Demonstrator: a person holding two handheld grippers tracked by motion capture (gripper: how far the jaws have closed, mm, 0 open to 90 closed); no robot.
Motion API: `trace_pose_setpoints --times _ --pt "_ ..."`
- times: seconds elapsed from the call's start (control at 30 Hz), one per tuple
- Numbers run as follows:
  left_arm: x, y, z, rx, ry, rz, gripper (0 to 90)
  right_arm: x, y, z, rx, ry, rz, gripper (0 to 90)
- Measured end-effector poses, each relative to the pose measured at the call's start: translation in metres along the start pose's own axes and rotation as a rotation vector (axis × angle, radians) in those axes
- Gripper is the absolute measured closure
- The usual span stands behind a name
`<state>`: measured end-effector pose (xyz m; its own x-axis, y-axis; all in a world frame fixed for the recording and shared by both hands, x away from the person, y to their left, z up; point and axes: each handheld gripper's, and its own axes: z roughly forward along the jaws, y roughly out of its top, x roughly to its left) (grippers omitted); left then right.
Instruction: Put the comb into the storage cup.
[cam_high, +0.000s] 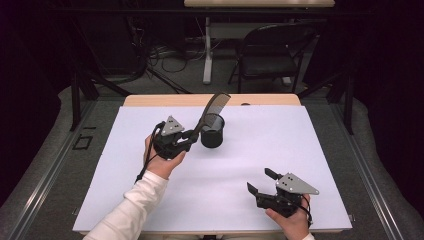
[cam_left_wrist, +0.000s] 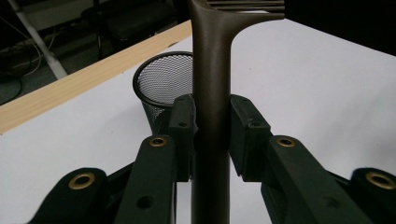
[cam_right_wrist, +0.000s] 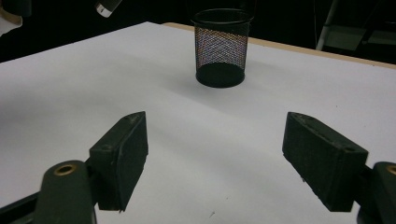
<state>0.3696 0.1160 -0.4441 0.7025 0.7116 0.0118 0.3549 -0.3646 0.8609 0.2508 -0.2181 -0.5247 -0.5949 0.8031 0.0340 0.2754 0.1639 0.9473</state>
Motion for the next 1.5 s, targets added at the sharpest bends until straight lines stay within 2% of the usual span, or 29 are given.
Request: trace_pose_setpoints --times 0.23,0.3,0.53,0.63,0.73,0.97,1.13,1.37,1.5 --pt "0.001 0.0 0.005 -0.035 -0.001 -0.03 72.5 0.001 0.0 0.003 0.017 -0.004 -0.012 23.5" --pt "0.002 0.0 0.006 -0.045 -0.001 -0.041 72.5 0.001 -0.001 0.004 0.031 -0.008 -0.007 23.5" --pt "0.002 -0.004 0.008 -0.084 0.007 -0.069 72.5 -0.001 0.002 0.012 0.056 0.021 0.036 23.4" --pt "0.001 -0.007 0.008 -0.095 0.012 -0.078 72.5 -0.002 0.005 0.014 0.071 0.013 0.041 23.4" --pt "0.002 -0.009 0.008 -0.1 0.019 -0.081 72.5 -0.004 0.008 0.016 0.075 -0.01 0.06 22.3" --pt "0.004 -0.012 0.006 -0.123 0.035 -0.083 72.5 -0.013 0.02 0.02 0.079 -0.01 0.106 21.8" --pt "0.005 -0.015 0.005 -0.141 0.037 -0.085 72.5 -0.018 0.03 0.027 0.116 -0.008 0.133 21.9" --pt "0.005 -0.019 0.005 -0.154 0.048 -0.079 72.5 -0.022 0.044 0.041 0.138 0.005 0.107 24.2" --pt "0.006 -0.021 0.006 -0.159 0.052 -0.082 72.5 -0.022 0.049 0.049 0.143 0.012 0.117 26.0"
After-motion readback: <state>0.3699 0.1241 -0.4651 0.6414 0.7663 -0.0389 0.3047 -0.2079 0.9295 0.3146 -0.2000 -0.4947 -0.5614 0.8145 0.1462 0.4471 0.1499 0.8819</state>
